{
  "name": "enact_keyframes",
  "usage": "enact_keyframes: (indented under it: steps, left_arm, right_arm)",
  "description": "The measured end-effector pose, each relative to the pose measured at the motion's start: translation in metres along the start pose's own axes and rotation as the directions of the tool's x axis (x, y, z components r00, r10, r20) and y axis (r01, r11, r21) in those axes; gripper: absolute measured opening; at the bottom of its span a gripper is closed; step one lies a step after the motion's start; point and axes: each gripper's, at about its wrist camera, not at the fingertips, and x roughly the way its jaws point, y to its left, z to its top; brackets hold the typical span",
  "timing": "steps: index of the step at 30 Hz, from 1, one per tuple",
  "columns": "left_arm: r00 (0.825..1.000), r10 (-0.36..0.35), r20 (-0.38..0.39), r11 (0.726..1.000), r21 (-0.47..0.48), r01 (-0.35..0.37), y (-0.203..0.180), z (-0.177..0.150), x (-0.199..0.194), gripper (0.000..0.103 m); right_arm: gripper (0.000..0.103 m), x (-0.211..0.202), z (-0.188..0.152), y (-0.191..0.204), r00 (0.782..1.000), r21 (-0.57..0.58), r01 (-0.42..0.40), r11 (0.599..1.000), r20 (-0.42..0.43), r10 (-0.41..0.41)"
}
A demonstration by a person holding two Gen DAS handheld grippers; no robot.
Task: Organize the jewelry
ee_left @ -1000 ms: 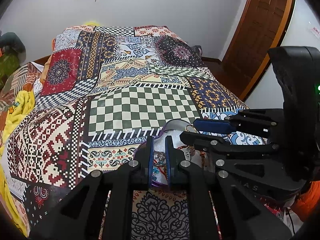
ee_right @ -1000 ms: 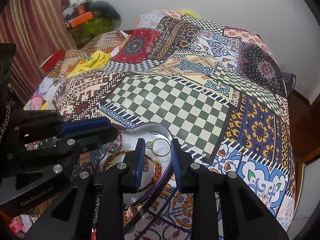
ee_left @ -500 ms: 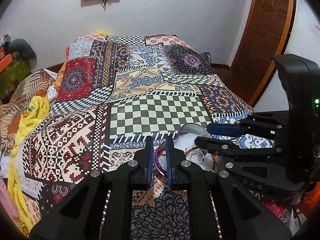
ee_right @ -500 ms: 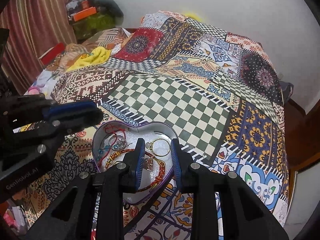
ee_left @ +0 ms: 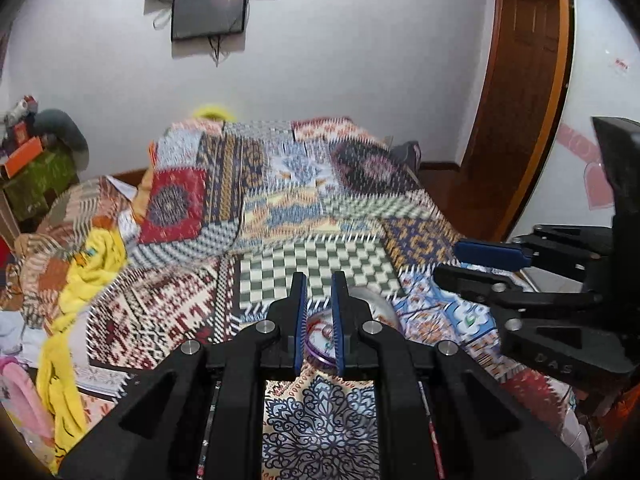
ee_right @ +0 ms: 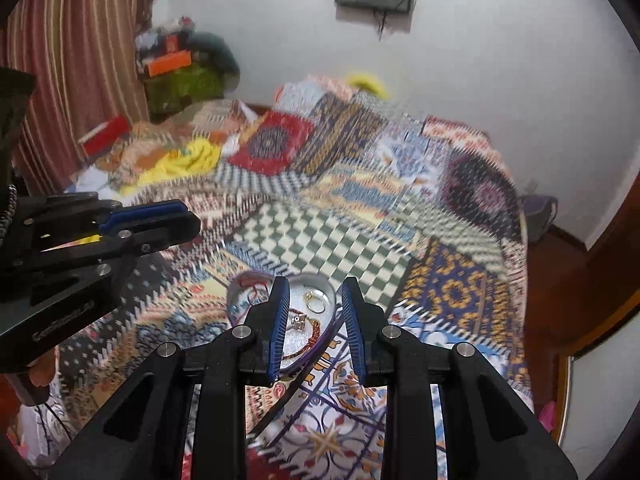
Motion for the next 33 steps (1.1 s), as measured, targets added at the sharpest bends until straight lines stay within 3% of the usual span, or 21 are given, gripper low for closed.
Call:
enact_keyframes:
  steps: [4, 8, 11, 13, 17, 19, 21, 23, 25, 26, 30, 33]
  left_arm:
    - [0.995, 0.019, 0.099, 1.000, 0.021, -0.021, -0.012, 0.012, -0.041, 0.010]
    - [0.970, 0.039, 0.238, 0.998, 0.041, -0.051, -0.029, 0.021, -0.097, 0.010]
    - [0.945, 0.054, 0.323, 0.996, 0.051, -0.074, -0.039, 0.021, -0.133, 0.010]
    - [0.924, 0.061, 0.378, 0.995, 0.052, -0.087, -0.045, 0.018, -0.157, 0.010]
    - [0.900, 0.071, 0.431, 0.994, 0.044, -0.099, -0.051, 0.007, -0.188, 0.012]
    - [0.891, 0.078, 0.448, 0.994, 0.029, -0.102, -0.052, 0.001, -0.199, 0.024]
    - [0.878, 0.089, 0.470, 0.994, 0.007, -0.105, -0.051, -0.005, -0.208, 0.054]
    - [0.865, 0.111, 0.489, 0.992, -0.010, -0.122, -0.051, -0.011, -0.215, 0.068]
    - [0.866, 0.125, 0.484, 0.990, -0.011, -0.138, -0.052, -0.013, -0.217, 0.087]
    - [0.864, 0.138, 0.485, 0.989, -0.020, -0.147, -0.053, -0.016, -0.219, 0.094]
    - [0.868, 0.138, 0.477, 0.990, -0.036, -0.138, -0.051, -0.021, -0.224, 0.097]
    - [0.870, 0.142, 0.473, 0.989, -0.037, -0.141, -0.052, -0.023, -0.226, 0.097]
  right_arm:
    - [0.024, -0.055, 0.006, -0.001, 0.992, 0.024, 0.022, 0.999, 0.121, -0.025]
    - [0.024, -0.114, 0.008, 0.003, 0.962, 0.061, 0.050, 0.997, 0.264, -0.064]
    - [0.024, -0.162, 0.002, 0.013, 0.910, 0.093, 0.105, 0.990, 0.392, -0.133]
    - [0.024, -0.183, -0.003, 0.021, 0.882, 0.107, 0.128, 0.986, 0.443, -0.162]
    - [0.025, -0.219, -0.017, 0.035, 0.828, 0.140, 0.154, 0.978, 0.522, -0.205]
    - [0.034, -0.225, -0.021, 0.039, 0.816, 0.151, 0.160, 0.975, 0.535, -0.217]
    - [0.055, -0.230, -0.027, 0.043, 0.800, 0.170, 0.171, 0.970, 0.551, -0.238]
    - [0.064, -0.233, -0.032, 0.046, 0.785, 0.187, 0.184, 0.965, 0.564, -0.259]
    - [0.071, -0.234, -0.035, 0.047, 0.783, 0.199, 0.186, 0.962, 0.562, -0.267]
    - [0.082, -0.233, -0.035, 0.047, 0.784, 0.210, 0.182, 0.961, 0.559, -0.271]
    - [0.097, -0.234, -0.041, 0.047, 0.759, 0.264, 0.221, 0.939, 0.558, -0.335]
    - [0.103, -0.233, -0.040, 0.048, 0.765, 0.267, 0.234, 0.935, 0.543, -0.346]
